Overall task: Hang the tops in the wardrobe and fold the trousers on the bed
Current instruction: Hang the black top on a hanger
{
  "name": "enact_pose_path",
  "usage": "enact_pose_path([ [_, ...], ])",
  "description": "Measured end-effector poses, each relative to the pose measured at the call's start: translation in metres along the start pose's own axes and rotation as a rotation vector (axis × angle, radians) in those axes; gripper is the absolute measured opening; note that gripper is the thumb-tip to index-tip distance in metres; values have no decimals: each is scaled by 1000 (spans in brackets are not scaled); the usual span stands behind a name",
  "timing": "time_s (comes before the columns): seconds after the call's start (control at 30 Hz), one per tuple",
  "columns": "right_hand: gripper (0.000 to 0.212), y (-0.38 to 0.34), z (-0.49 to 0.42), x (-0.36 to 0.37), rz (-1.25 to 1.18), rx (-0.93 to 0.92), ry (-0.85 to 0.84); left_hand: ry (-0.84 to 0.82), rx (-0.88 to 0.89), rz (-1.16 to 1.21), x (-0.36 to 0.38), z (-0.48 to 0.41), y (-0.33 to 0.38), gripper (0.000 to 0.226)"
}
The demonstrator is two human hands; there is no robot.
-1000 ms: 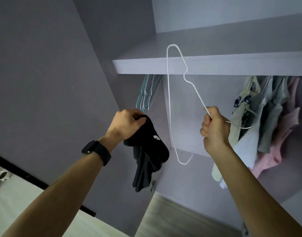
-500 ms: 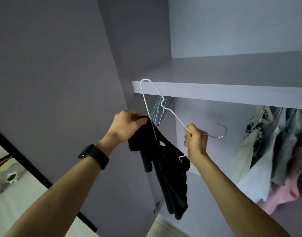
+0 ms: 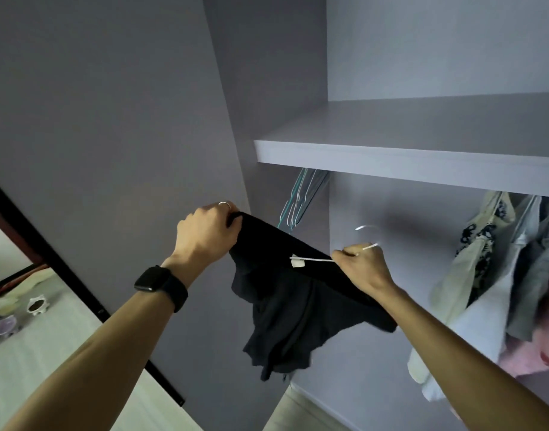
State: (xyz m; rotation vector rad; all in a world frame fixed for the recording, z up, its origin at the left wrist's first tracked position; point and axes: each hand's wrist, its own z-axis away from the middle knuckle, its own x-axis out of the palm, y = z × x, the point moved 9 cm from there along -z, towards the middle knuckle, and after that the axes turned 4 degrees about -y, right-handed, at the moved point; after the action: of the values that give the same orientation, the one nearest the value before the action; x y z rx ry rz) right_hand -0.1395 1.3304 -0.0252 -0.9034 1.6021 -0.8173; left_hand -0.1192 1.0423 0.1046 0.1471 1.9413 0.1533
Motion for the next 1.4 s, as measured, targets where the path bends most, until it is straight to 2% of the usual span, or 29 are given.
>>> enact_pose_path([
  [0.07,49,-37,-10,-1,181,-108,-72,56,112,-89,2,9,17,25],
  [0.17,49,-94,-23,-11,330,-204,-57,7,264,-99,22,17,47,23],
  [0.23,46,-113,-30,-8,471,-193,-116,-40,194,28,32,14,48,20],
  [0.33,41,-113,-36,-1,644,-150,-255,-195,11,186,57,7,33,19],
  [0.43,44,-114,-43,-13,540,-186,-179,-329,-29,437,83,10,28,27],
  [0.53,44,-111,-44,-21,474,-187,-146,-367,77,652,85,19,46,33],
  [0.67,37,-97,-31,-11,376,-157,-257,-342,196,529,80,17,71,20],
  [0.77,28,-76,-23,-17,144,-123,-286,-317,206,469,76,13,71,23],
  [0.83,44,-47,-20,-31,50,-50,-276,-267,218,409,69,14,63,25],
  [0.9,61,-11,-12,-35,138,53,-324,-219,211,416,68,15,50,23],
  [0.97,54,20,1,-21,201,117,-402,-231,176,437,74,15,37,20],
  [1.1,40,24,21,0,227,5,-322,-284,125,468,84,17,23,21],
  [1.2,34,19,22,-1,259,-54,-237,-274,86,419,80,20,2,43],
  [1.23,34,18,22,-3,268,-63,-221,-284,70,396,80,21,-9,43],
  [1.33,34,21,18,-9,281,-73,-199,-331,37,379,84,25,-34,18],
  [1.4,32,26,17,-7,318,-82,-210,-299,25,400,85,29,-39,9],
])
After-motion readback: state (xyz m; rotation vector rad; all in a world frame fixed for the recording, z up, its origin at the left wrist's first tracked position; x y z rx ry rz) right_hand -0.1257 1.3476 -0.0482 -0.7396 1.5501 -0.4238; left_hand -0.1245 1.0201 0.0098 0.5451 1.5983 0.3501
